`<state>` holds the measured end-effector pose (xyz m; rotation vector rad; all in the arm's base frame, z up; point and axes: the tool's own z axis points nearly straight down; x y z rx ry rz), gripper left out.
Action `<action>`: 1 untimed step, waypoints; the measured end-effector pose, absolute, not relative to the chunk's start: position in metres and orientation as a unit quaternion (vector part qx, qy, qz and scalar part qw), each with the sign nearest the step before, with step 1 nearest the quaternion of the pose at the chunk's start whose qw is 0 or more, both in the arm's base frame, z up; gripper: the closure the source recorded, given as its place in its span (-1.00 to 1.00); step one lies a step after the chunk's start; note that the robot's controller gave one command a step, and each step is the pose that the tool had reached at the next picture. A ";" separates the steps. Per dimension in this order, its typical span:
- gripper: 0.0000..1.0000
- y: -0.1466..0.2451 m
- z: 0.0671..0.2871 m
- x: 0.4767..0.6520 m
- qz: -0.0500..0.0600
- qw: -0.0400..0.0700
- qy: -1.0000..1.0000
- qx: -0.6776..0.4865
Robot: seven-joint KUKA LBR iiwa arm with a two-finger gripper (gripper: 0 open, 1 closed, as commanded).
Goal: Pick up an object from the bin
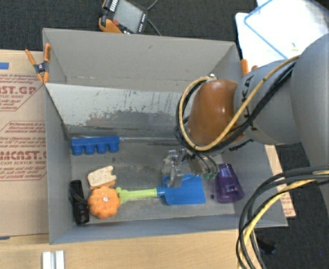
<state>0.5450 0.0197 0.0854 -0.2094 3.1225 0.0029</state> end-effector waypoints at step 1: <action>1.00 0.007 0.187 0.555 0.001 0.005 0.997 -0.072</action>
Offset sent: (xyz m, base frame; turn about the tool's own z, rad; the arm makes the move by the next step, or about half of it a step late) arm 0.0007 -0.0152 0.0655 -0.0148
